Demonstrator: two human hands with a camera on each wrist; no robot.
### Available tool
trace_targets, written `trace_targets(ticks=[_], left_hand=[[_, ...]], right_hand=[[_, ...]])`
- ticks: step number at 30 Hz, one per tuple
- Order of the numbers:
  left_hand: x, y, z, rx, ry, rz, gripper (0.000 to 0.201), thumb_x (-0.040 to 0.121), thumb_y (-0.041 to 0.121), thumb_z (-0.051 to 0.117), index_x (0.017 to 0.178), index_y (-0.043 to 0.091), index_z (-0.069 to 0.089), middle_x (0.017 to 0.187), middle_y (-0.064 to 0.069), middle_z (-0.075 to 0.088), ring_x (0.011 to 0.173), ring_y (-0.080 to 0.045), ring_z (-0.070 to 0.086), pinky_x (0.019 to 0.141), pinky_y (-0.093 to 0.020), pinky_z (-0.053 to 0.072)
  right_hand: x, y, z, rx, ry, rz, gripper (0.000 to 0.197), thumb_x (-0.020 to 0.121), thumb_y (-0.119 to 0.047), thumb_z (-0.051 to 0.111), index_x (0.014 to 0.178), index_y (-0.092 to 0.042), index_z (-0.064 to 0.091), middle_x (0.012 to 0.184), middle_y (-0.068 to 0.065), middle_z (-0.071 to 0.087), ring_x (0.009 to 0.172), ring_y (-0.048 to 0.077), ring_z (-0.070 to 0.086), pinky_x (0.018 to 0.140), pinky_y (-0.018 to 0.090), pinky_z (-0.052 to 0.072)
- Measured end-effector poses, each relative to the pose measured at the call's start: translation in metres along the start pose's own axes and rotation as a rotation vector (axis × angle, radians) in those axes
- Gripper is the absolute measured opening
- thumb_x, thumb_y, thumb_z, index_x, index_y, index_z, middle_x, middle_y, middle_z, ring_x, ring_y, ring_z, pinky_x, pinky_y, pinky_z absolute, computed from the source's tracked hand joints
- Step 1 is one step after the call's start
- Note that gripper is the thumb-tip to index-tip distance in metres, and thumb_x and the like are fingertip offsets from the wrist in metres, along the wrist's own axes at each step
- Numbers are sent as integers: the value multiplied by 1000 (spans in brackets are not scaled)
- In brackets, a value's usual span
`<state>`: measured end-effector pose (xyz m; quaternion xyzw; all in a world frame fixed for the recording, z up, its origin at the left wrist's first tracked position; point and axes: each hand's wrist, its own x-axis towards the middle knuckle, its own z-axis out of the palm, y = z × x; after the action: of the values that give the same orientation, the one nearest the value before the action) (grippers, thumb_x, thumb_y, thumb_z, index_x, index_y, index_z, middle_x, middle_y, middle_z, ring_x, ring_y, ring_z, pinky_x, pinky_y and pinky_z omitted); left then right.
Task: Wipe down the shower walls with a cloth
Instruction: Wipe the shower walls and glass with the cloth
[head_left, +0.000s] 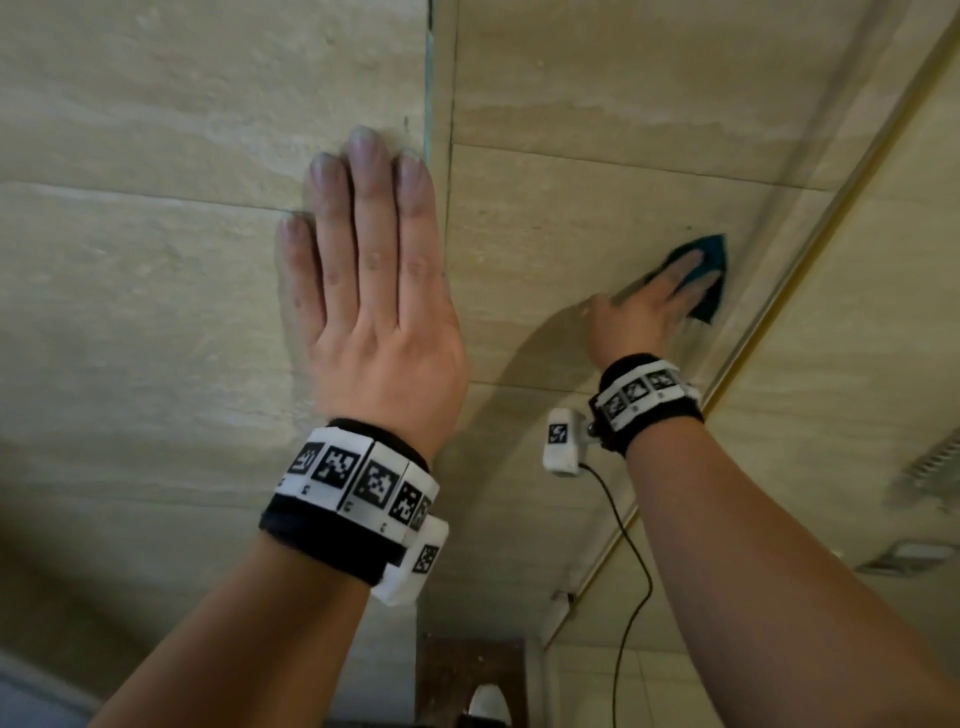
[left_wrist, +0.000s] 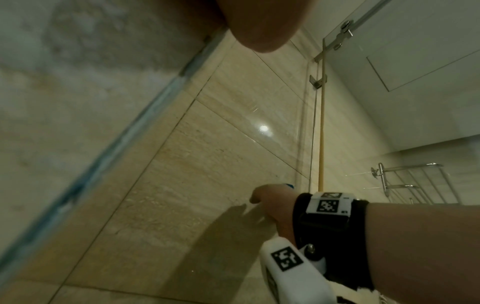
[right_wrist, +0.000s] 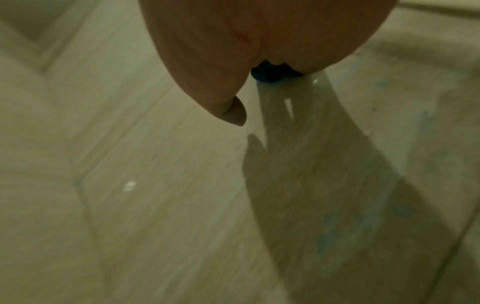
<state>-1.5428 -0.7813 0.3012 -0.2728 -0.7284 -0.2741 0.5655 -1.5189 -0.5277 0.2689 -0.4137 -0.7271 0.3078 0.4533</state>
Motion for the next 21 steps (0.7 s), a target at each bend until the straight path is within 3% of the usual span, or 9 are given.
trace_targets(ticks=[4,7,8,10,12,13,15,18,21], left_hand=[[0,1,0,12,4,-1,66,100,2,59,157,-4,25,161,-30,34,151,-45,26,125,-61,23],[0,2,2,21,13,-3,67,100,1,59,157,-3,24,161,-30,34,151,-45,27,125,-61,22],[0,3,2,19,12,-4,67,100,1,58,158,-3,24,162,-29,34,151,-45,26,125,-61,22],[1,1,3,14,15,0,66,100,1,58,157,-4,25,161,-30,34,150,-45,27,125,-61,22],[1,0,3,5,22,12,64,100,2,58,156,-6,29,160,-31,36,149,-46,29,124,-62,24],[1,-1,3,-1,21,18,63,101,3,59,156,-6,30,159,-31,37,149,-47,30,123,-63,25],[0,-3,1,-10,11,26,63,100,4,60,155,-7,32,159,-32,37,149,-48,30,123,-64,26],[0,-5,2,-1,8,25,64,99,4,61,155,-8,31,158,-33,36,148,-49,30,123,-64,25],[0,-3,4,18,25,22,63,100,3,60,155,-8,32,158,-33,38,148,-50,33,123,-63,26]], right_hand=[[9,32,-15,73,83,120,101,84,-10,53,163,-11,-9,169,17,-15,156,37,2,127,42,15],[-11,45,-6,111,27,328,100,87,-13,54,163,-15,-12,169,13,-18,156,38,7,125,45,22],[-21,44,1,95,-25,332,102,88,-14,57,162,-15,-14,169,14,-19,156,39,5,125,47,22],[-45,36,18,55,-208,166,106,90,-13,63,161,-14,-16,167,15,-24,156,41,-3,127,50,15],[-65,25,34,-26,-363,-26,107,92,-13,64,161,-14,-18,165,12,-29,155,37,-15,125,41,0],[-69,18,38,-24,-385,-50,108,92,-13,64,161,-15,-19,165,11,-32,155,33,-19,121,34,-5],[-61,8,36,4,-325,-43,107,90,-11,62,161,-16,-19,164,12,-33,155,31,-20,122,33,-6],[-23,14,15,57,-112,26,103,86,-5,56,161,-12,-14,166,18,-25,156,38,-12,128,49,10],[3,32,-11,42,59,71,100,82,-2,51,163,-8,-8,168,21,-16,156,37,-2,127,47,16]])
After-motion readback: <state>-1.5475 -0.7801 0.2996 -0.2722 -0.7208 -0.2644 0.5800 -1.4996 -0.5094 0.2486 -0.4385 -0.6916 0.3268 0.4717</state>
